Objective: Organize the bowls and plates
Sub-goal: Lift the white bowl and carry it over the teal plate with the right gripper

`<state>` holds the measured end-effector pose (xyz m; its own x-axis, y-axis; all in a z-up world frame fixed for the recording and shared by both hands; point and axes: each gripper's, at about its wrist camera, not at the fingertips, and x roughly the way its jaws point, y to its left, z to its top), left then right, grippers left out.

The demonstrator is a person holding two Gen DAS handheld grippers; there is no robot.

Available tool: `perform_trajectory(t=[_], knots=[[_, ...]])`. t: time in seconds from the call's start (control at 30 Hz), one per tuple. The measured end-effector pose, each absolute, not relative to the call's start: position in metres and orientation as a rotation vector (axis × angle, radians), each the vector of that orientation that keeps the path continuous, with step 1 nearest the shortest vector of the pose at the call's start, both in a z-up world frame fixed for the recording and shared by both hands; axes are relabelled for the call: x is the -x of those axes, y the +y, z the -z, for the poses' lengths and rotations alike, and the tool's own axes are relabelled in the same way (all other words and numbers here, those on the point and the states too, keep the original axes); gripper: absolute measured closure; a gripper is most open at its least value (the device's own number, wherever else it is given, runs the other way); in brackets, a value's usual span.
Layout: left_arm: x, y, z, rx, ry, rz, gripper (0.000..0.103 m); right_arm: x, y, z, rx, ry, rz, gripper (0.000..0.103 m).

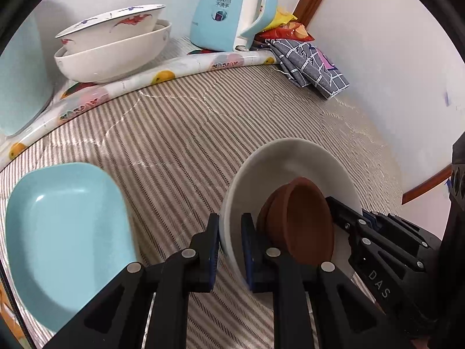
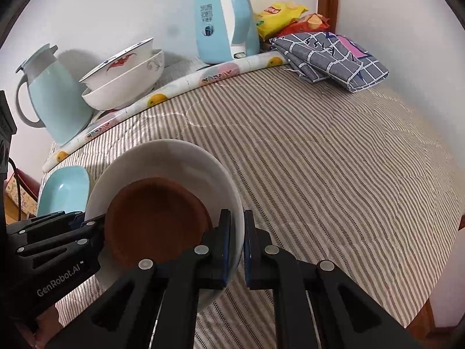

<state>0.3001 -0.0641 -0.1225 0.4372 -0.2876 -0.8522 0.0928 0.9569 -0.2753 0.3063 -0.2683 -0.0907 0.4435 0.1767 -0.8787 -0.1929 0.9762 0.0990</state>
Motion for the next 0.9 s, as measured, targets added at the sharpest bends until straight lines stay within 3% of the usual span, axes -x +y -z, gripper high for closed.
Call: perform_trajectory(t=[0.9], knots=[[-0.257,-0.032,0.078,0.214,1.001,0.212,0.088,-0.270,-0.240,0.040,0.016,1.005,-0.269,0.095]])
